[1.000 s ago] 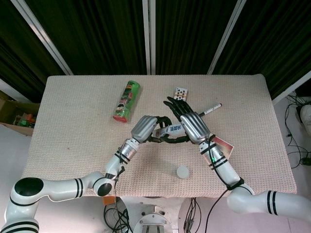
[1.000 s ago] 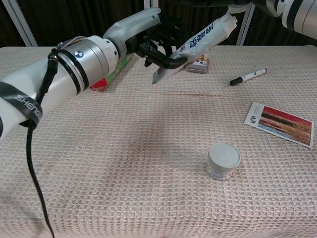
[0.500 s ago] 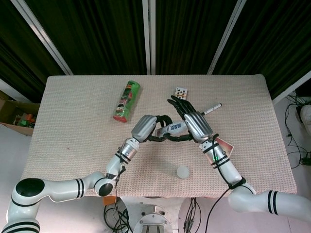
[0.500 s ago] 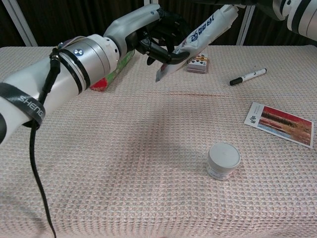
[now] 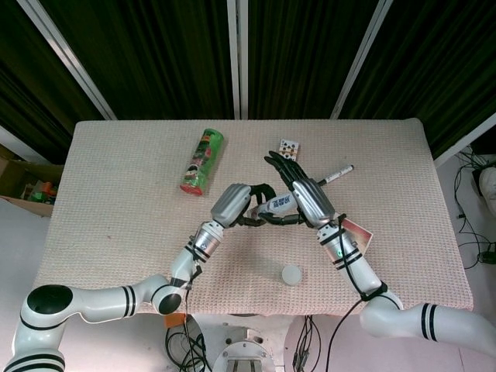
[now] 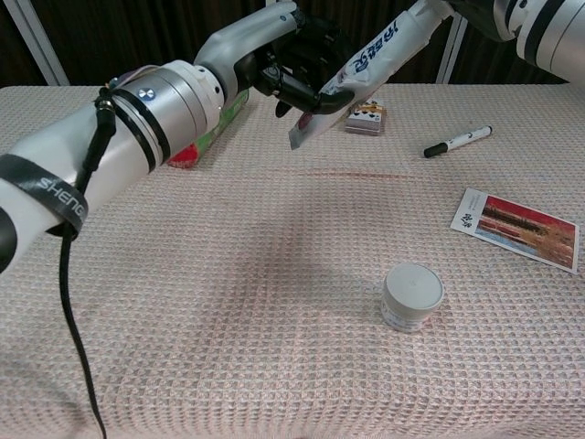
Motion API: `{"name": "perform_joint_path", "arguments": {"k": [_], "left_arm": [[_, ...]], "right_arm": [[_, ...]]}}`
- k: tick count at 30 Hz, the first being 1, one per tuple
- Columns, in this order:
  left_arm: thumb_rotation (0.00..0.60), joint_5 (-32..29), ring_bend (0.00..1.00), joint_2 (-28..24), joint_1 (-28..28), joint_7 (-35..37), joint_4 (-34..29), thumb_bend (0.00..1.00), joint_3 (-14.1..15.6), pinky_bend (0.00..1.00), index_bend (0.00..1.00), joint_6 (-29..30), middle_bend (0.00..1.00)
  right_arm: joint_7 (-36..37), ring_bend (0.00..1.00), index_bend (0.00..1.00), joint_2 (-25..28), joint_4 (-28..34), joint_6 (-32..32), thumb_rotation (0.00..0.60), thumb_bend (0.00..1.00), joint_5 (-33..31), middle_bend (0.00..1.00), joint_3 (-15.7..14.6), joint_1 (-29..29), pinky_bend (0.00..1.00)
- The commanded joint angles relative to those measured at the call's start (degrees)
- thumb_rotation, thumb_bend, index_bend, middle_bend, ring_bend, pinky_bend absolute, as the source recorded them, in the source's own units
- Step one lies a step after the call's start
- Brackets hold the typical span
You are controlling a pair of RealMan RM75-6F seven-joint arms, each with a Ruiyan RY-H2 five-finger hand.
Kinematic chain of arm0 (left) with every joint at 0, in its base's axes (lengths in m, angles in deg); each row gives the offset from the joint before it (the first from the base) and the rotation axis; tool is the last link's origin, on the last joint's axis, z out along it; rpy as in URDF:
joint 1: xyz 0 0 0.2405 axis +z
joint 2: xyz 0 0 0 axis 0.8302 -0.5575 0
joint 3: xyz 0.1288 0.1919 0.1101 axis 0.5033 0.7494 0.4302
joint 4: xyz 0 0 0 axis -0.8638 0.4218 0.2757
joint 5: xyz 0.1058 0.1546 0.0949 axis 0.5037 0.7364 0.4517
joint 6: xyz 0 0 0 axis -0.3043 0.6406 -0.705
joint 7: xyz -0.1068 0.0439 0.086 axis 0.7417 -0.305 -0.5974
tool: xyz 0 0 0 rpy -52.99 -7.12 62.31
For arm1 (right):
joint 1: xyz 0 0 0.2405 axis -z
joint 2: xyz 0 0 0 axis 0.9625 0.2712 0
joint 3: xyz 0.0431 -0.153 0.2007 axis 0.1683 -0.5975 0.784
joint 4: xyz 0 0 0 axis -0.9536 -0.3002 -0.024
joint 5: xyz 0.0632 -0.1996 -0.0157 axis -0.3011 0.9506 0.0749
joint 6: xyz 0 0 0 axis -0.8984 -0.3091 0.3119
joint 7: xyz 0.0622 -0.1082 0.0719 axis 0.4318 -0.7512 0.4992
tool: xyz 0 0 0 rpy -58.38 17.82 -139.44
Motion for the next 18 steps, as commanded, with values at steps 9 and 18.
{"name": "perform_joint_path", "arguments": {"k": [9,18], "left_arm": [[0.600,-0.37,0.75,0.03,0.51,3.96,-0.29,0.40,-0.69,0.78,0.78,0.15,0.83],[0.600,1.85,0.75,0.76,0.61,9.34,1.24,0.40,-0.83,0.78,0.78,1.39,0.83]], "right_arm": [[5.22,0.00,0.00,-2.12,-2.03,-1.64,0.222,0.00,2.19,0.00,0.48,0.33,0.00],[14.32,0.00,0.00,-3.15,-3.29,-1.67,0.221,0.00,3.90,0.00,0.91,0.74,0.00]]}}
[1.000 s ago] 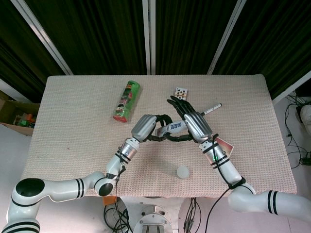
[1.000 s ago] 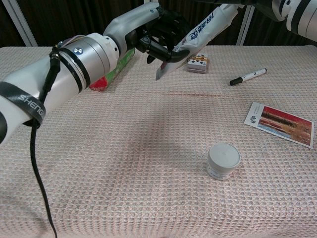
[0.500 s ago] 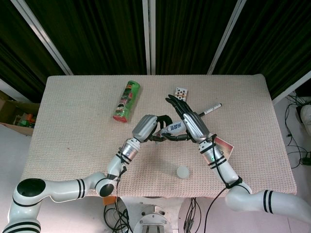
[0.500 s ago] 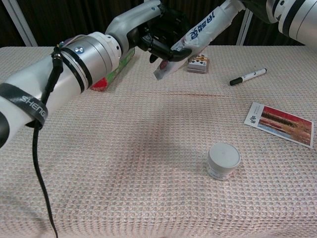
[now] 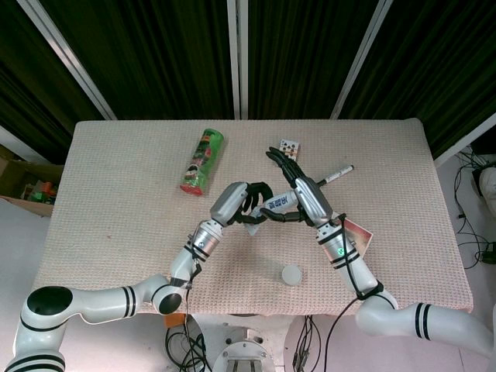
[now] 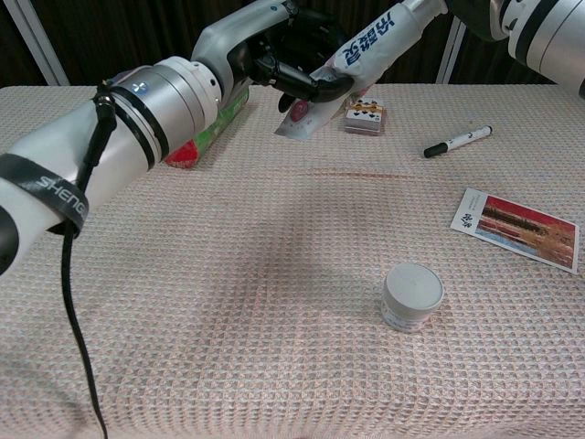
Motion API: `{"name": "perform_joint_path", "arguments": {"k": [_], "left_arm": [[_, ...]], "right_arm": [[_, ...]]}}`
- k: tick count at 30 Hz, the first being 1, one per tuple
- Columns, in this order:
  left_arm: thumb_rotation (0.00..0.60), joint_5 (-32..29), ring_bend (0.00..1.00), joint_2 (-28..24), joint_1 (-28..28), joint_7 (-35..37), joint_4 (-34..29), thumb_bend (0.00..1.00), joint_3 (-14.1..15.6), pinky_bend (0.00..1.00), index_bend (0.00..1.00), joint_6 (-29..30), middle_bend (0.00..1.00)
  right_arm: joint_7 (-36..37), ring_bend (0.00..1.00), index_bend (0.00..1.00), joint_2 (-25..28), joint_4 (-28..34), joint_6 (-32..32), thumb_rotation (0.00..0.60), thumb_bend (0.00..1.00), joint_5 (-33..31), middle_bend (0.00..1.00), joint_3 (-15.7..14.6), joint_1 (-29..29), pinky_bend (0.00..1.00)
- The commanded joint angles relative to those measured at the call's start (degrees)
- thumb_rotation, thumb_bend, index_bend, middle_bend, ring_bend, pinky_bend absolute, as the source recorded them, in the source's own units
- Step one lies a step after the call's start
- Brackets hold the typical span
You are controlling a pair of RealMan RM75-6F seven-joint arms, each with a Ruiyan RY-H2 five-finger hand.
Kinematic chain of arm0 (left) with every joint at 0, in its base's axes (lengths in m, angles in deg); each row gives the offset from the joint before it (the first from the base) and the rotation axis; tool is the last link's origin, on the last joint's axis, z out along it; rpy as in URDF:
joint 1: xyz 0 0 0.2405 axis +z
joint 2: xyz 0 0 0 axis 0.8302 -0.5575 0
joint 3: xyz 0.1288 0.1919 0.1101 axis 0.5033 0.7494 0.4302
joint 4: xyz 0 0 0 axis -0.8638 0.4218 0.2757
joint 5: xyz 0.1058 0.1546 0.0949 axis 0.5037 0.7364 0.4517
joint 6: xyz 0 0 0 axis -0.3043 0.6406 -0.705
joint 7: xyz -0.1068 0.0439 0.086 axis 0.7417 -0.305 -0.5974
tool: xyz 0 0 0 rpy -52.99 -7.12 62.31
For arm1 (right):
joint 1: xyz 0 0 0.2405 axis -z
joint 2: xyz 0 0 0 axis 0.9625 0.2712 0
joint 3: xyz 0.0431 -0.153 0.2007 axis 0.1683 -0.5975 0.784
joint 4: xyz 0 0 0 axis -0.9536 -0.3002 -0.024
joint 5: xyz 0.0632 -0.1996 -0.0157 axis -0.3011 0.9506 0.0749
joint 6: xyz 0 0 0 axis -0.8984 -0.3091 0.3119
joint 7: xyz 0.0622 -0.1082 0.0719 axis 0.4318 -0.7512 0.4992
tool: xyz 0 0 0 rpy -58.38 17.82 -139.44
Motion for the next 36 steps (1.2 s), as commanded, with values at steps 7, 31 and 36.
{"name": "perform_joint_path", "arguments": {"k": [7,31,36], "left_arm": [[0.600,2.26,0.75,0.12,-0.07,3.03,1.13,0.40,0.15,0.78,0.78,1.47,0.83],[0.600,1.58,0.75,-5.27,2.02,-0.31,1.85,0.40,4.00,0.78,0.79,-1.08,0.83],[0.600,-0.32,0.75,-12.55,3.74,-7.44,-0.25,0.40,6.88,0.78,0.79,-4.78,0.83]], "right_arm": [[11.27,0.00,0.00,-1.43,-1.86,-0.19,0.221,0.00,2.61,0.00,0.40,0.42,0.00],[5.93,0.00,0.00,4.46,0.58,-9.37,0.217,0.04,6.41,0.00,0.86,5.09,0.00],[0.86,0.00,0.00,9.72,2.30,-13.81,0.219,0.06,4.81,0.00,0.59,9.81,0.00]]}}
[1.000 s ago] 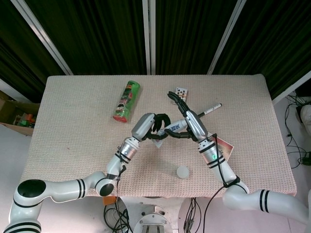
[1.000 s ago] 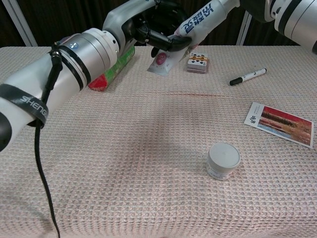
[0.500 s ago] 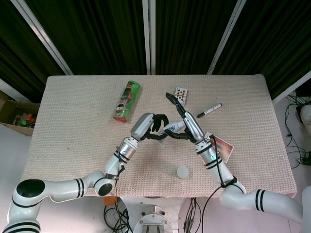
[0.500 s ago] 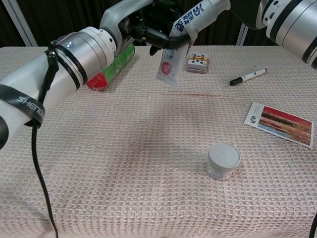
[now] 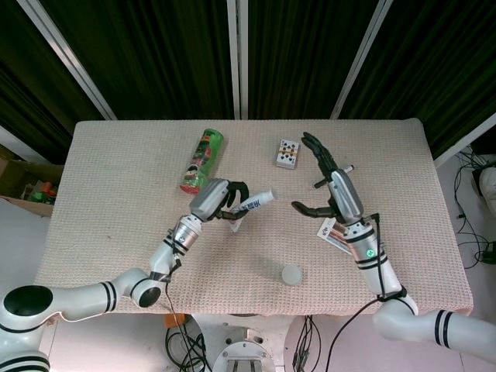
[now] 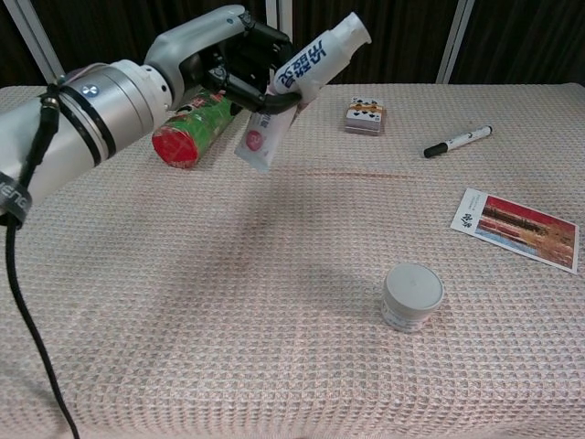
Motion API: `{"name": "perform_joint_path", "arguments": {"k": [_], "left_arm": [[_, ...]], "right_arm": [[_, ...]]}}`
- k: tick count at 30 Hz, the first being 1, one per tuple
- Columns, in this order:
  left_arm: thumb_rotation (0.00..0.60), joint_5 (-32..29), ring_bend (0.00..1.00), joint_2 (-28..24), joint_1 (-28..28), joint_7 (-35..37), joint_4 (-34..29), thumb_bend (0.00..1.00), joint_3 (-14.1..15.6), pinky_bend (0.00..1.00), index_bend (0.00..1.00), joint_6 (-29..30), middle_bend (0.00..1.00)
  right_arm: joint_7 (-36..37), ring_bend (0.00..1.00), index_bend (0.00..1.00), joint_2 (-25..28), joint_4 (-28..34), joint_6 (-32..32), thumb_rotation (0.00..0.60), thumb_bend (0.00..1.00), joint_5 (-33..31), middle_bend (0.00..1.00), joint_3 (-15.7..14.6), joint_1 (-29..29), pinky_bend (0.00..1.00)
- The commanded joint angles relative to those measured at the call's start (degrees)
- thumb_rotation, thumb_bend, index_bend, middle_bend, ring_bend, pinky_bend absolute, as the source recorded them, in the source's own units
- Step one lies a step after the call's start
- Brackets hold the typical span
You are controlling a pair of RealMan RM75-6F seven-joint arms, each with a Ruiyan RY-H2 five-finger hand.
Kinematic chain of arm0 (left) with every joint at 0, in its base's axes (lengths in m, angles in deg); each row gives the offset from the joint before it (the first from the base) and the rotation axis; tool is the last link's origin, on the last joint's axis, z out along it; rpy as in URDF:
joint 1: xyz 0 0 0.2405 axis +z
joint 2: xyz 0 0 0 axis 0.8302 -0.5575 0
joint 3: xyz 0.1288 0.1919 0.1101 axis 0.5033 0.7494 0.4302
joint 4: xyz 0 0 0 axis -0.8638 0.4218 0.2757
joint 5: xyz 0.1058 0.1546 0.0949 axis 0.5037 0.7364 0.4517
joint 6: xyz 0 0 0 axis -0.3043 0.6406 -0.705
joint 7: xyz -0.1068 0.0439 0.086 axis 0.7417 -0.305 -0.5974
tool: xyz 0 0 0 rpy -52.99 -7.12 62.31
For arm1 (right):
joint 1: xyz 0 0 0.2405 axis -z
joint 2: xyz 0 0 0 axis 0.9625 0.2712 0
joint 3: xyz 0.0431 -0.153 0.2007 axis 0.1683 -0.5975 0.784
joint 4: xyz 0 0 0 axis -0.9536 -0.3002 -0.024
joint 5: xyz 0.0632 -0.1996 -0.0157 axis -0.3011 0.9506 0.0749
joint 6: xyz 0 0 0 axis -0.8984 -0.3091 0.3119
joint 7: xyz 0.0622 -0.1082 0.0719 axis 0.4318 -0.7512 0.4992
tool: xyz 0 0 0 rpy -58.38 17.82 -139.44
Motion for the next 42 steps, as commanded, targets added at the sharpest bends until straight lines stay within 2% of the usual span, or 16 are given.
{"name": "perform_joint_path", "arguments": {"k": [1,6,11,13,14,16,17,20,24,27,29,30,32,35,38,42], "left_arm": [[0.600,-1.90,0.75,-6.16,1.52,-6.54,-2.04,0.40,2.78,0.78,0.79,-3.59,0.83],[0.600,-4.15,0.76,-12.77,1.66,-17.64,-5.39,0.40,6.14,0.78,0.79,-7.87,0.83],[0.600,-7.46,0.74,-16.15,1.11,-29.22,-8.75,0.39,8.67,0.77,0.75,-10.11,0.81],[0.600,-9.69,0.64,-17.41,0.45,-33.50,-10.28,0.36,9.89,0.69,0.61,-12.15,0.71],[0.600,-11.24,0.56,-18.17,-0.10,-35.81,-11.10,0.34,10.55,0.62,0.51,-13.53,0.62],[0.600,-13.61,0.32,-18.92,-0.85,-39.33,-12.13,0.26,11.35,0.43,0.23,-14.55,0.35],[0.600,-14.81,0.23,-18.89,-0.99,-41.38,-12.61,0.23,11.54,0.35,0.13,-13.79,0.25],[0.592,-15.66,0.11,-18.20,-0.47,-44.10,-13.55,0.17,11.51,0.23,0.04,-10.40,0.12],[0.480,-14.93,0.08,-19.13,0.92,-45.79,-15.38,0.15,11.82,0.20,0.01,-6.45,0.07],[0.461,-13.71,0.08,-21.02,3.73,-45.33,-17.74,0.10,11.98,0.20,0.01,-1.26,0.07],[0.356,-11.26,0.08,-22.14,7.31,-42.90,-18.72,0.07,12.28,0.20,0.01,4.70,0.07],[0.265,-9.66,0.08,-22.52,9.19,-41.13,-18.70,0.06,12.55,0.19,0.02,7.63,0.07],[0.130,-6.37,0.08,-23.16,13.26,-36.90,-17.80,0.06,13.48,0.19,0.02,13.52,0.07],[0.021,-2.65,0.08,-24.30,19.84,-30.34,-15.15,0.06,15.63,0.19,0.03,21.37,0.07],[0.002,-0.80,0.08,-25.95,25.66,-26.88,-12.59,0.06,17.96,0.19,0.04,26.82,0.07],[0.003,-0.24,0.08,-27.62,30.24,-26.43,-11.96,0.06,19.85,0.18,0.04,29.52,0.07]], "right_arm": [[-2.31,0.00,0.00,4.33,1.67,-4.04,0.218,0.06,-1.19,0.00,-0.36,4.46,0.00],[-0.11,0.00,0.00,7.24,0.82,-7.26,0.217,0.05,-1.11,0.00,-1.92,8.84,0.00],[1.29,0.00,0.00,7.67,-0.89,-8.36,0.219,0.04,-1.12,0.00,-3.01,10.92,0.00],[1.80,0.00,0.00,7.58,-1.40,-8.34,0.217,0.04,-1.12,0.00,-3.26,11.30,0.00],[2.02,0.00,0.00,7.49,-1.61,-8.27,0.218,0.04,-1.07,0.00,-3.36,11.43,0.00],[2.06,0.00,0.00,7.34,-1.87,-8.14,0.220,0.04,-0.97,0.00,-3.45,11.50,0.00],[1.90,0.00,0.00,7.21,-2.04,-8.12,0.220,0.04,-0.87,0.00,-3.50,11.54,0.00],[1.36,0.00,0.00,6.83,-2.50,-8.29,0.220,0.04,-0.76,0.00,-3.51,11.68,0.00],[0.75,0.00,0.00,6.76,-3.00,-8.42,0.219,0.03,-0.88,0.00,-3.59,12.10,0.00],[-2.90,0.00,0.00,6.98,-4.30,-8.96,0.217,0.03,-0.81,0.00,-4.78,13.16,0.00],[-9.70,0.00,0.00,7.14,-5.99,-9.80,0.216,0.03,-1.05,0.00,-6.45,14.49,0.00],[-13.48,0.00,0.00,7.22,-6.58,-10.16,0.214,0.03,-1.40,0.00,-7.33,15.21,0.00],[-20.75,0.00,0.00,7.46,-6.95,-11.07,0.215,0.03,-2.63,0.00,-9.00,16.95,0.00],[-28.25,0.00,0.00,8.05,-6.43,-12.19,0.216,0.03,-5.88,0.00,-10.98,20.06,0.00],[-30.70,0.00,0.00,9.06,-5.93,-12.88,0.216,0.03,-8.39,0.00,-12.22,22.81,0.00],[-32.47,0.00,0.00,9.04,-7.36,-14.11,0.218,0.03,-9.26,0.00,-12.81,24.80,0.00]]}}
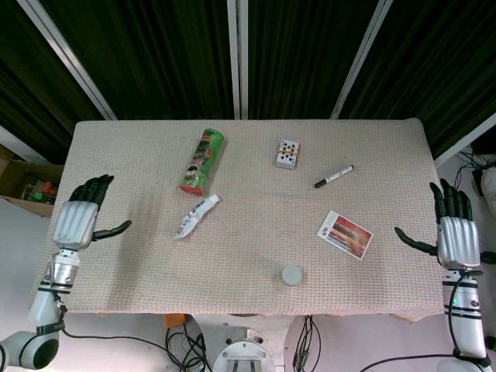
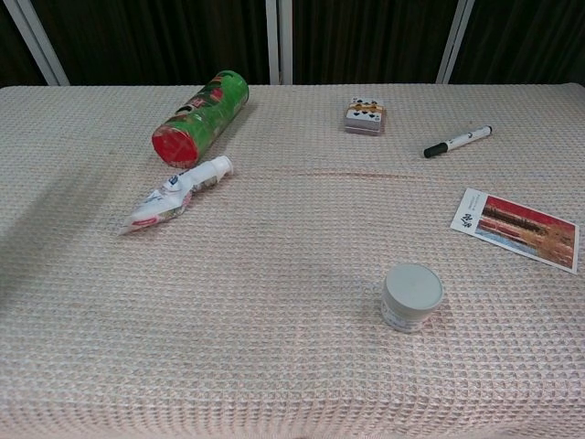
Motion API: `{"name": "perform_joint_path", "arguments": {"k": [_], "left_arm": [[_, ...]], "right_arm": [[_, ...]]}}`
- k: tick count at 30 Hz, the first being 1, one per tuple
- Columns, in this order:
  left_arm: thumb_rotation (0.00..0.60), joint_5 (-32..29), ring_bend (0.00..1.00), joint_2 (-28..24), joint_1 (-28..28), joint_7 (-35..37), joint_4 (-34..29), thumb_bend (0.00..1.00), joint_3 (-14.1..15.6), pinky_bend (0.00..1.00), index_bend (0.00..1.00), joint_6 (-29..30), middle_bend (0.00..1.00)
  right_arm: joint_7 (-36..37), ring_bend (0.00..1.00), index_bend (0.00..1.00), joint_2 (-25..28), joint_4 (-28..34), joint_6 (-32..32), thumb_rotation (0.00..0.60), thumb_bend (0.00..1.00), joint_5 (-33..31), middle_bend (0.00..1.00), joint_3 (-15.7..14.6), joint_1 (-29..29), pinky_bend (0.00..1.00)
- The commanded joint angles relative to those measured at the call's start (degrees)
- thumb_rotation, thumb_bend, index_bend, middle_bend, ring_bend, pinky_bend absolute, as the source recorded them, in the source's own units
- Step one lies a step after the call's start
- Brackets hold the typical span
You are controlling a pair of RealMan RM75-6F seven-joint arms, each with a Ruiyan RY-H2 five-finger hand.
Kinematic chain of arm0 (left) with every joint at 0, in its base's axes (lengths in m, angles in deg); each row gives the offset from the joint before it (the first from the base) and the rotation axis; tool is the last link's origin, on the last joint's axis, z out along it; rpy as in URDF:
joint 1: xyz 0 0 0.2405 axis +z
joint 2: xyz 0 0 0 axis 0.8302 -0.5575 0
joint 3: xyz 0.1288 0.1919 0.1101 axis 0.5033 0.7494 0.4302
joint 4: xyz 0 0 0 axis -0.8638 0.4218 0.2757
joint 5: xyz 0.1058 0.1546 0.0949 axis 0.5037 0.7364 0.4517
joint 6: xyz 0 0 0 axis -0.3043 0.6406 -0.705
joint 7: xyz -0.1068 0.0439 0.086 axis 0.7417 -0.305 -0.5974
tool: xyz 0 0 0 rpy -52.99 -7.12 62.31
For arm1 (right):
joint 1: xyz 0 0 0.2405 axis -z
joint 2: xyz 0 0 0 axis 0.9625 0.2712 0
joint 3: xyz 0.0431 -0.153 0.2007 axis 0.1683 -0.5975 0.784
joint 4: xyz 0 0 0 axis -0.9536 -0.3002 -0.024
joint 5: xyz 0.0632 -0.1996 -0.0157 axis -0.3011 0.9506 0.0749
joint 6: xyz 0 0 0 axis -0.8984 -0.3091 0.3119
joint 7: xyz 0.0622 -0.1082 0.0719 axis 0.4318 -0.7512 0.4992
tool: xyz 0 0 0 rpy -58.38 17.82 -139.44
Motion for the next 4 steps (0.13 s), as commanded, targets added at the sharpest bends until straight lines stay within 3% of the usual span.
{"name": "perform_joint_path", "arguments": {"k": [1,4], "left_arm": [[0.003,2.50,0.08,-2.57,5.43,2.50,1.62,0.06,2.96,0.18,0.04,3.45,0.07],[0.004,3.99,0.08,-2.82,6.83,4.40,1.89,0.06,3.35,0.18,0.04,3.59,0.07]], "right_arm": [[-1.86,0.00,0.00,0.16,-1.49,-1.45,0.217,0.03,-1.38,0.00,-1.13,2.06,0.00],[-0.63,0.00,0.00,-0.22,-2.20,-0.74,0.217,0.03,-1.45,0.00,-0.92,2.38,0.00]]}}
